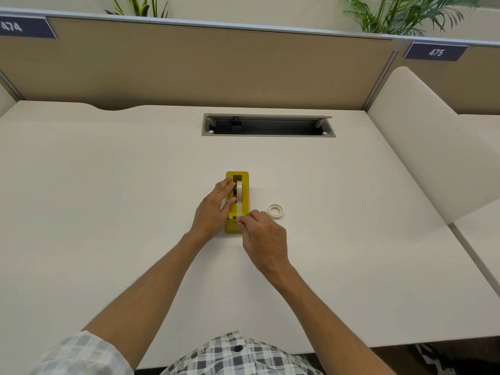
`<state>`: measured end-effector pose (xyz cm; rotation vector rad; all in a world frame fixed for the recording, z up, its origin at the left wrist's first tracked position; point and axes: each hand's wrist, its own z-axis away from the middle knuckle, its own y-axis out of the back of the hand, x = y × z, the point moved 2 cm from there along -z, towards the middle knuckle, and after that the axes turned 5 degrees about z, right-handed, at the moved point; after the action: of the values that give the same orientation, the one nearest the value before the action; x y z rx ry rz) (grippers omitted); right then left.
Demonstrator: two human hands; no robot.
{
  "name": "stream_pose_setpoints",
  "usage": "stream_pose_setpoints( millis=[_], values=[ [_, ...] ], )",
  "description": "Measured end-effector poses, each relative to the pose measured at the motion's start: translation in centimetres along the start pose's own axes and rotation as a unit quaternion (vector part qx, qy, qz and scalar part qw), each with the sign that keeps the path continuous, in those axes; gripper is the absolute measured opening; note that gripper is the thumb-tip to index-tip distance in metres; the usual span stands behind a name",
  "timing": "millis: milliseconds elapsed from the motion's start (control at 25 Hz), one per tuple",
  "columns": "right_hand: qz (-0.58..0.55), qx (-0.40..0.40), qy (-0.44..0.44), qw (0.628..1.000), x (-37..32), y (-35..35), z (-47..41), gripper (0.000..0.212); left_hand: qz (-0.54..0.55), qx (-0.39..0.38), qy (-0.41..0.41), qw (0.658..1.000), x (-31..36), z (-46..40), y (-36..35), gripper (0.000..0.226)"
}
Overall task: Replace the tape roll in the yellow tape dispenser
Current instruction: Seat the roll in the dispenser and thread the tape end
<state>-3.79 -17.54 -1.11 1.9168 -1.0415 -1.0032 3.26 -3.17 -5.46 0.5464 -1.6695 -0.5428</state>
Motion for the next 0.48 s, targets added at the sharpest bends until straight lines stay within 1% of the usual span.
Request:
stream_pose_setpoints(
  millis=[240, 360, 480],
  values=[
    [0.006, 0.007, -0.005, 1.0, -0.18, 0.01, -0.14, 0.006, 0.046, -0.035, 0.023, 0.998, -0.19, -0.15, 0.08, 0.044],
    [0.006, 0.006, 0.0, 1.0, -0.25, -0.01, -0.17, 0.006, 0.068, -0.054, 0.045, 0.995, -0.32, -0.09, 0.14, 0.055],
    [0.009, 0.005, 0.001, 1.0, -0.16, 0.01, -0.23, 0.006, 0.079, -0.06, 0.046, 0.994, -0.36, 0.05, 0.12, 0.067]
  ],
)
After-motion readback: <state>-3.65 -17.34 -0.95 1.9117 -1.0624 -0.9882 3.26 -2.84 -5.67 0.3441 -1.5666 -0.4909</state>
